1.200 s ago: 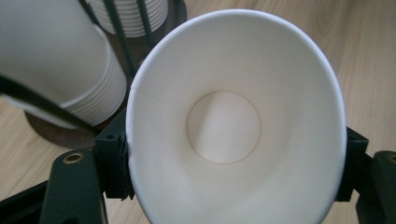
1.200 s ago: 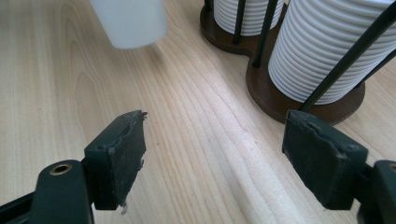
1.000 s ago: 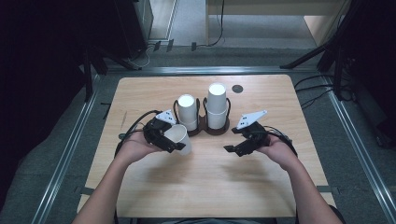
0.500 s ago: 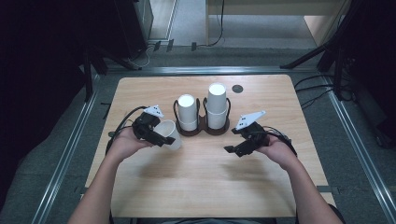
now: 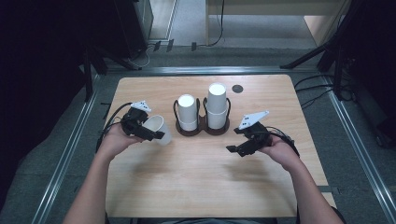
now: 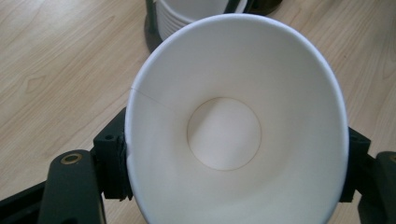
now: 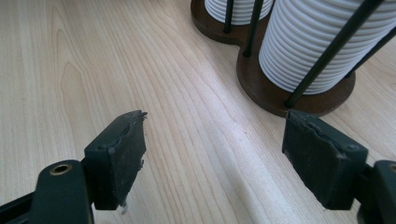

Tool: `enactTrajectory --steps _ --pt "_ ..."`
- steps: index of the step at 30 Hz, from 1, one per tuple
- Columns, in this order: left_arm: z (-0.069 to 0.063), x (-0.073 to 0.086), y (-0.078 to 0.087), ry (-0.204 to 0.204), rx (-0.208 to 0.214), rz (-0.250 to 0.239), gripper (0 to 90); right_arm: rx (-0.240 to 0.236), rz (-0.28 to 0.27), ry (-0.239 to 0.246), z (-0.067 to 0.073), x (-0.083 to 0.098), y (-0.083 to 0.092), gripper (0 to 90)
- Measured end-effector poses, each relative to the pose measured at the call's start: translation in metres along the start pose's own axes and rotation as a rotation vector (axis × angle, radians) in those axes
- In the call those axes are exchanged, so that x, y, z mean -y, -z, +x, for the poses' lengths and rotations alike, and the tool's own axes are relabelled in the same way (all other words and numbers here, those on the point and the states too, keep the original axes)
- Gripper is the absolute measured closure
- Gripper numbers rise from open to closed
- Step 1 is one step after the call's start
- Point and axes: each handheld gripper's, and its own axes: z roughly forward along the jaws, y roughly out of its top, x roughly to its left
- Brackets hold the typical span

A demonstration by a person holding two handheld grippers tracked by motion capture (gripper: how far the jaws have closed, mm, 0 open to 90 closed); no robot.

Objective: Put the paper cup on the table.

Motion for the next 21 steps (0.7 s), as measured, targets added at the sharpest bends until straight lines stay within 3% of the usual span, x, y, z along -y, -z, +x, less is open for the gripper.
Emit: enactTrajectory --steps 6,13,21 --pt "0.009 -0.001 -0.005 0.013 -0.021 0.018 23.2 -0.002 -0.001 0.005 0.003 0.001 0.001 21.9" --pt "0.021 -0.001 -0.005 0.032 -0.075 0.045 23.1 -0.012 -0.007 -0.011 0.004 0.004 0.002 21.9" --pt "0.038 0.000 -0.005 0.075 -0.119 0.054 23.0 -0.006 -0.001 -0.019 0.003 0.006 0.000 21.9"
